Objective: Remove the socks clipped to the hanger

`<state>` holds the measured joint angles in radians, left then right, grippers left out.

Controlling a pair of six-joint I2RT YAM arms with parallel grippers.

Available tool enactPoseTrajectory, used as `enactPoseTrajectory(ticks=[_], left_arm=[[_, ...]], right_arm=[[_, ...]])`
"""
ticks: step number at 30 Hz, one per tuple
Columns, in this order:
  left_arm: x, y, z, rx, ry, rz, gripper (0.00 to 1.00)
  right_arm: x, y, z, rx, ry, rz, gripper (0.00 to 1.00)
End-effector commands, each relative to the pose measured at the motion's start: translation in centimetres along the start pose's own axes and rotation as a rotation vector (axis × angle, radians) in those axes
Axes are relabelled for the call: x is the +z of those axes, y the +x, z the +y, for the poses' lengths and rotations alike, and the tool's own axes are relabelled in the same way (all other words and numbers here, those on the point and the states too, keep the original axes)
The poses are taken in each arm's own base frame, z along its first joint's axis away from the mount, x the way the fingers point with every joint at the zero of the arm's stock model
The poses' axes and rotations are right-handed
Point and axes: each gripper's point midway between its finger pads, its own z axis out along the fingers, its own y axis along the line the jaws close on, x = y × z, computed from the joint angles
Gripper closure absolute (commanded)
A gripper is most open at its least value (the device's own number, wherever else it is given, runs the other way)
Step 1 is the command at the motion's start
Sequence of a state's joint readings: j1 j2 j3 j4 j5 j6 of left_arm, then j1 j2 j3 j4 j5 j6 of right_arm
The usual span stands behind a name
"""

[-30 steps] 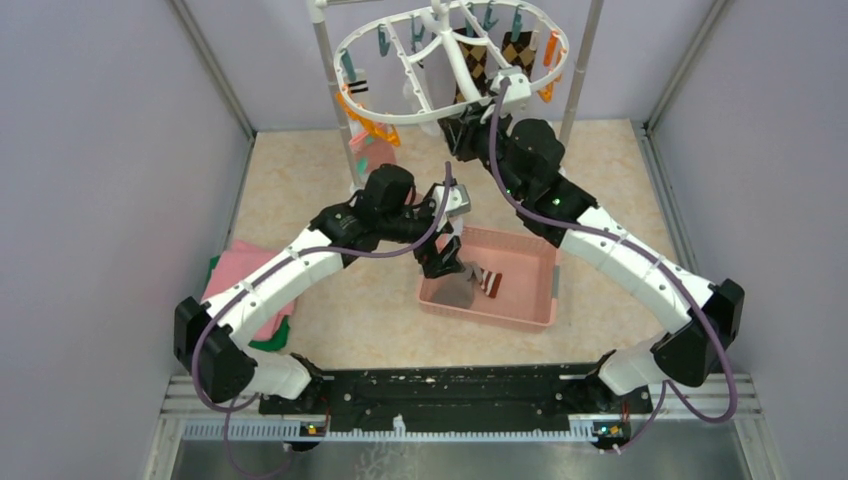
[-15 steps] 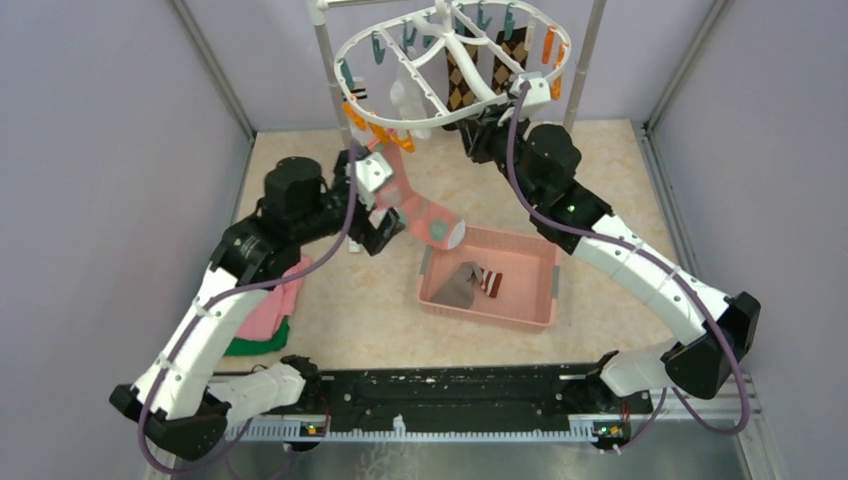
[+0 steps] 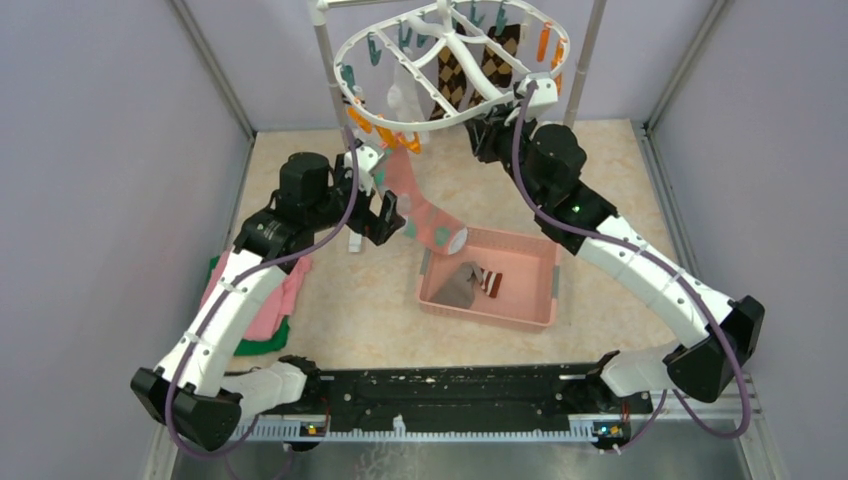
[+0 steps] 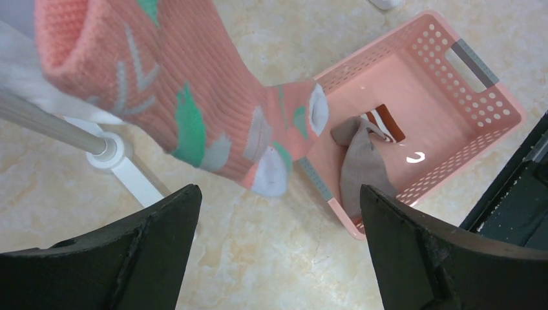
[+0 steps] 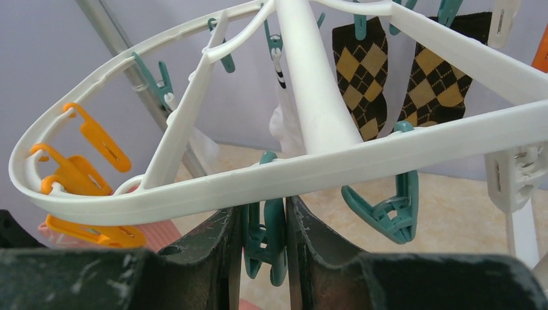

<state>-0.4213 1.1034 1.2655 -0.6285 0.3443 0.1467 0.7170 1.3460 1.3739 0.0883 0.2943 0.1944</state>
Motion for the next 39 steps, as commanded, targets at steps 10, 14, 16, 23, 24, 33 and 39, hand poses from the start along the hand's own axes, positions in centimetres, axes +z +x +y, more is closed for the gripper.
enactPoseTrajectory(ticks=[10, 14, 16, 23, 24, 33, 39], left_arm=[[2.2, -3.6, 0.1, -0.016, 0.047, -0.162, 0.29], [3.6, -4.4, -0.2, -0.060, 0.095, -0.159, 0.58], [4.0, -5.0, 0.1, -0.069, 0.088, -0.168, 0.77], [3.3, -5.5, 0.3, -0.042, 0.066, -0.190, 1.00], [3.0, -5.7, 0.3, -0.027, 0.065, -0.197, 1.00], [3.0, -6.5, -0.7, 0.024, 0.110, -0.216, 1.00], [4.0, -6.4, -2.2, 0.051, 0.139, -0.211, 1.00]], right_arm=[[-1.4, -2.8, -3.1, 0.053, 0.056, -0.042, 1.00], [-1.6, -3.3, -3.3, 0.051, 0.058, -0.042, 1.00], [-1.6, -3.2, -3.8, 0.051, 0.069, -0.038, 1.00], [-1.4, -2.3, -6.8, 0.099, 0.128, 0.004, 0.81], [-1.3, -2.2, -7.0, 0.104, 0.132, 0.015, 0.69], [-3.8, -3.9, -6.6, 0.122, 0.133, 0.051, 0.23], [-7.0, -5.8, -5.2, 0.164, 0.064, 0.045, 0.02]])
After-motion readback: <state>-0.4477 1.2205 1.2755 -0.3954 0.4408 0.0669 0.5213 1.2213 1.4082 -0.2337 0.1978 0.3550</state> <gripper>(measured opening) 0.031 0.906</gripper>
